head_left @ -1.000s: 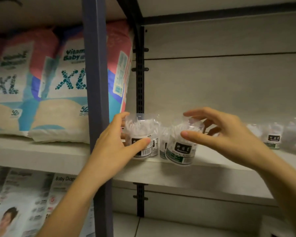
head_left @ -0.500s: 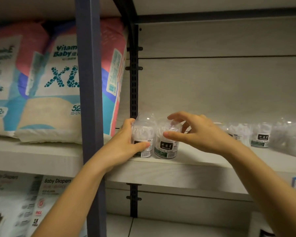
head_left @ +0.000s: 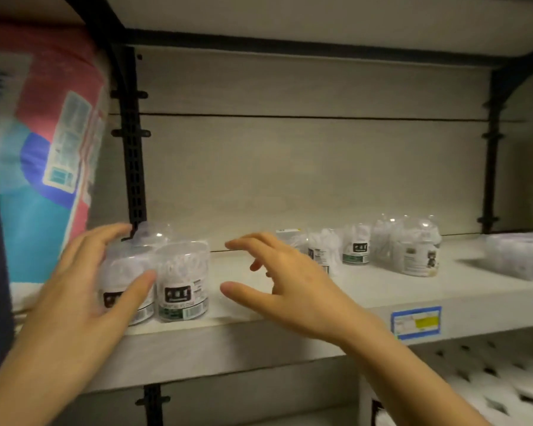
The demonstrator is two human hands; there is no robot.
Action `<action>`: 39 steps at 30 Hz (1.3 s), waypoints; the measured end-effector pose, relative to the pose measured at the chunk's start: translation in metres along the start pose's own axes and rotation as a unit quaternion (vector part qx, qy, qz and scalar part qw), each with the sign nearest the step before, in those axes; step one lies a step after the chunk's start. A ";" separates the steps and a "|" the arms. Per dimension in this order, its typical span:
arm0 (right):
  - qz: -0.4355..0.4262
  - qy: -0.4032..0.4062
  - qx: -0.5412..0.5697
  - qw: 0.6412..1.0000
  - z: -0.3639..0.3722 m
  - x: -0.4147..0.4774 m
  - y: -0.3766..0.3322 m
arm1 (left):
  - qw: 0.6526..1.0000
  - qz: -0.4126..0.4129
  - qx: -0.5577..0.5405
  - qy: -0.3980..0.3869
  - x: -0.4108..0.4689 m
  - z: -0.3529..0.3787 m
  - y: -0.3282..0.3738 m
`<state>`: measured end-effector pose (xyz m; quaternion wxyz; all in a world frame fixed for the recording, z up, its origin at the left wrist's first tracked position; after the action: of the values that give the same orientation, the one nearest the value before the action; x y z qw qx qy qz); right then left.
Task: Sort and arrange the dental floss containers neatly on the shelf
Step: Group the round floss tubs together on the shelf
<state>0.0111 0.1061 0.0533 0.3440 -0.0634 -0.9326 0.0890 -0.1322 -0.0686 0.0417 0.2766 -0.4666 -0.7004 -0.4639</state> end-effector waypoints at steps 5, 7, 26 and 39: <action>0.018 0.006 -0.021 1.000 -0.040 -0.042 0.052 | 0.996 0.081 -0.040 -0.021 0.002 0.042 0.056; 0.022 0.008 -0.038 0.999 -0.055 -0.056 0.076 | 0.995 0.089 -0.049 -0.024 0.000 0.062 0.083; 0.051 -0.219 -0.163 0.961 -0.153 0.053 0.212 | 0.885 -0.058 0.096 -0.451 0.127 0.206 0.143; 0.072 -0.360 -0.200 0.908 -0.112 0.088 0.249 | 0.883 -0.111 0.192 -0.413 0.138 0.217 0.144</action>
<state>0.0318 0.3791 0.1407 -0.0429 -0.1621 -0.9841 -0.0583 -0.0475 0.2027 0.1209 -0.0063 -0.4727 -0.8739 -0.1133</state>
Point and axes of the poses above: each hand's wrist, its own x-axis towards the middle knuckle, its own z-axis out of the palm, y = z × x, the point moved 1 cm from there along x, towards the middle knuckle, and after that the axes turned 3 degrees about z, right-handed, at the moved point
